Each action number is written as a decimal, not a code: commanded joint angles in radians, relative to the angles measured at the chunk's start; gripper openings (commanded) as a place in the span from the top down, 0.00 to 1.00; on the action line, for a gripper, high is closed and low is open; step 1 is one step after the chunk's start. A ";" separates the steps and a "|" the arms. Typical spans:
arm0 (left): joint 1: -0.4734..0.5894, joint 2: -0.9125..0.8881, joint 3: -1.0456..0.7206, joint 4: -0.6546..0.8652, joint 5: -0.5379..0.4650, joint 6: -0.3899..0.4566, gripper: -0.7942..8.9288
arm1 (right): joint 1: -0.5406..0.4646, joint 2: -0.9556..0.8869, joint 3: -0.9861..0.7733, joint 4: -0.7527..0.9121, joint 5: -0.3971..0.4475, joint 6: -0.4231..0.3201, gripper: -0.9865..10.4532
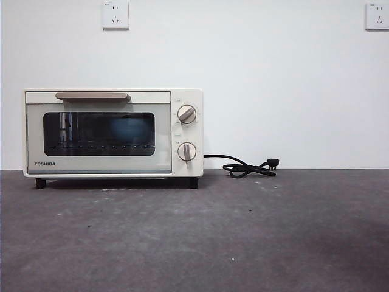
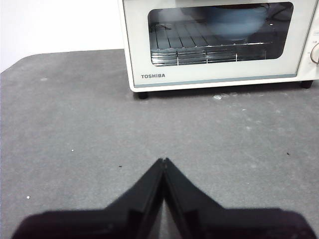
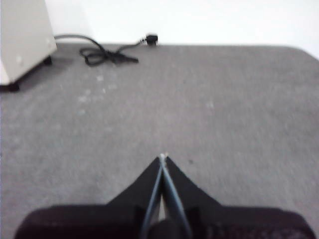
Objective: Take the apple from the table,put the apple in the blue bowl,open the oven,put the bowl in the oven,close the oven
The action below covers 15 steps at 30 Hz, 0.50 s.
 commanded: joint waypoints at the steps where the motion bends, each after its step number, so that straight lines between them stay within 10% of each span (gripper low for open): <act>1: -0.002 0.000 -0.011 0.007 -0.002 -0.006 0.92 | 0.001 -0.017 -0.010 0.002 0.022 0.013 0.91; 15: -0.002 0.000 -0.011 0.006 -0.002 -0.005 0.92 | 0.041 -0.017 -0.010 0.000 0.067 0.046 0.91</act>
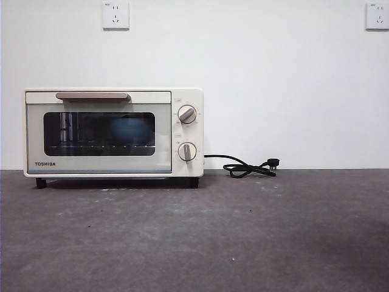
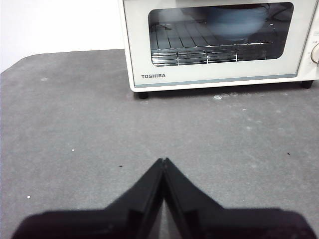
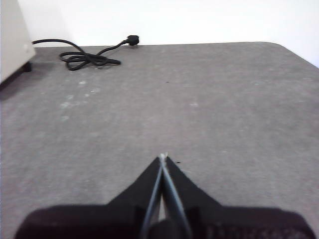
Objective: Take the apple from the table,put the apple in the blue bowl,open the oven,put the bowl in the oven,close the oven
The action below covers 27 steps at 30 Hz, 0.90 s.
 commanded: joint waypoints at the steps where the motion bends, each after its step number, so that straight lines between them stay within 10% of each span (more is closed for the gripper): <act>1: -0.002 0.000 -0.011 0.006 -0.002 -0.005 0.92 | 0.021 -0.003 -0.010 0.004 0.000 0.012 0.91; 27: -0.002 0.000 -0.011 0.006 -0.002 -0.006 0.92 | 0.026 -0.001 -0.010 0.005 0.000 0.036 0.91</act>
